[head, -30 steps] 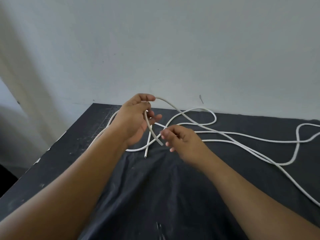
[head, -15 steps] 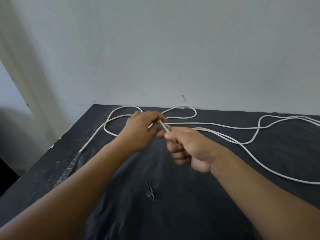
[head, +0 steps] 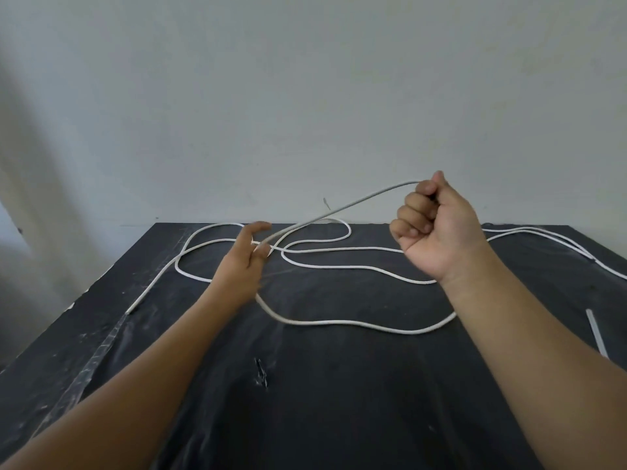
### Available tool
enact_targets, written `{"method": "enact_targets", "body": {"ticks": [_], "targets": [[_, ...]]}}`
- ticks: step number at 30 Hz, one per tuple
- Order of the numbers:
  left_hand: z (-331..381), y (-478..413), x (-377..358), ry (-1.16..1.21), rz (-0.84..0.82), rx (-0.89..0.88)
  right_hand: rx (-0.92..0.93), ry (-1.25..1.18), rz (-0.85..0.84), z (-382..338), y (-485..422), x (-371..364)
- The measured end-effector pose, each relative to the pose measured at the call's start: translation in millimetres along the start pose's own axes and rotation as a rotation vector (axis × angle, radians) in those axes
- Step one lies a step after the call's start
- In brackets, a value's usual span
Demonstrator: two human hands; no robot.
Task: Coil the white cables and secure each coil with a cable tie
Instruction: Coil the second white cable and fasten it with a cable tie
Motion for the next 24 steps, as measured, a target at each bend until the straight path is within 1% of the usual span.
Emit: {"method": "enact_targets", "body": {"ticks": [2, 4, 5, 7, 9, 12, 14, 16, 19, 22, 24], "targets": [[8.5, 2.3, -0.7, -0.088, -0.013, -0.091, 0.033, 0.001, 0.04, -3.9, -8.6, 2.2], [18.6, 4.1, -1.9, -0.22, -0.032, -0.242, 0.052, 0.009, 0.057, -2.2, -13.7, 2.3], [23.0, 5.1, -3.4, -0.287, -0.052, -0.316, 0.063, 0.014, 0.058, -0.2, -16.4, 1.3], [30.9, 8.7, -8.1, -0.398, -0.109, -0.404, 0.07, 0.047, 0.066, 5.8, -19.6, -0.9], [40.6, 13.5, -13.2, -0.462, -0.125, -0.49, 0.061, 0.131, 0.059, 14.1, -20.9, -1.9], [60.0, 25.5, -17.1, -0.469, -0.14, -0.59, 0.02, 0.388, -0.029, 32.2, -19.2, 0.4], [71.9, 30.0, -18.2, -0.424, -0.169, -0.6, -0.006, 0.5, -0.125, 44.5, -13.0, 3.9], [83.5, 31.9, -17.8, -0.352, -0.197, -0.566, -0.052, 0.535, -0.218, 54.2, -4.2, 8.8], [97.6, 30.5, -15.3, -0.276, -0.194, -0.537, -0.139, 0.607, -0.356, 63.3, 10.8, 13.1], [105.5, 26.3, -11.6, -0.222, -0.182, -0.504, -0.209, 0.677, -0.404, 65.7, 23.6, 11.2], [106.2, 22.1, -10.2, -0.177, -0.2, -0.443, -0.278, 0.594, -0.386, 64.7, 30.8, 12.0]]}}
Point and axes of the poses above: each hand's wrist, its own y-axis away from the middle knuckle, its own x-axis out of the back of the hand, z = x × y, the point moved 1 cm from there along -y, towards the middle knuckle, and after that the axes turned 10 degrees about x, right-handed, at the moved point
